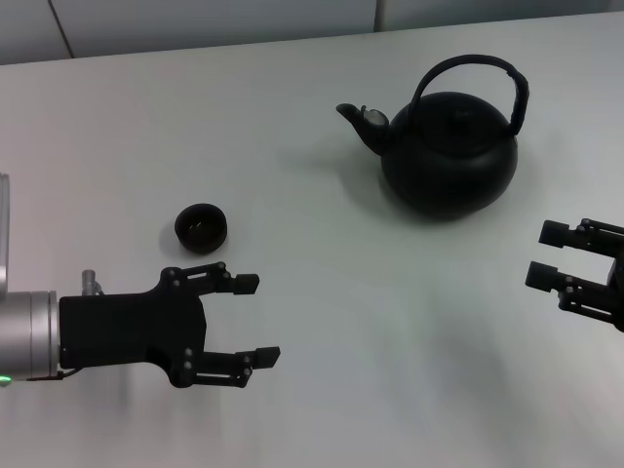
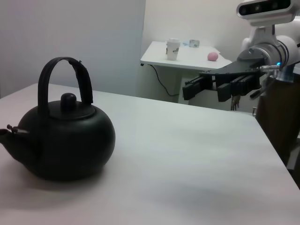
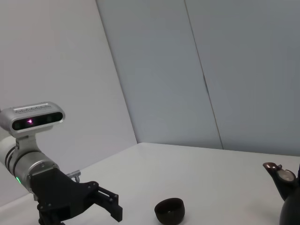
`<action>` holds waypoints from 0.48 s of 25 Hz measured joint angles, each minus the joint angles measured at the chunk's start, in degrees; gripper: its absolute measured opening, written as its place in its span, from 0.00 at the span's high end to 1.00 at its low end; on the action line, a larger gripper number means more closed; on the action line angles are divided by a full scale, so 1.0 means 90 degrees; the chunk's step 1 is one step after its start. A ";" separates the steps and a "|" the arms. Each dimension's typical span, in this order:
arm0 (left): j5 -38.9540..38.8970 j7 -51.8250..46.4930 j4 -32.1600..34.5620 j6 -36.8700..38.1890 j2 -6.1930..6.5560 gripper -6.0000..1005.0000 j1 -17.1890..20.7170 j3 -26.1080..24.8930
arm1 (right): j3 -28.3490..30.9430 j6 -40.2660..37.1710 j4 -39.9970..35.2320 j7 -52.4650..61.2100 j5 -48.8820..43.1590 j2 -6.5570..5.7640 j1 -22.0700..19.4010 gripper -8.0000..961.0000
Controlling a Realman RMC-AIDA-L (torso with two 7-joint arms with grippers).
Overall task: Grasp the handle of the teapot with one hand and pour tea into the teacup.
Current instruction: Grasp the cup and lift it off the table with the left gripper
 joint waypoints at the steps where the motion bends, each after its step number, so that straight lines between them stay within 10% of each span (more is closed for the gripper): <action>1: -0.0077 0.0168 -0.0015 -0.0004 0.0000 0.19 -0.0004 -0.0010 | 0.0009 0.0018 0.0028 -0.0008 0.0002 0.0000 0.0008 0.35; 12: -0.1604 0.1406 -0.0589 -0.0560 -0.0020 0.21 0.0218 0.0020 | 0.0095 0.0190 0.0412 -0.0278 0.0119 0.0000 0.0182 0.35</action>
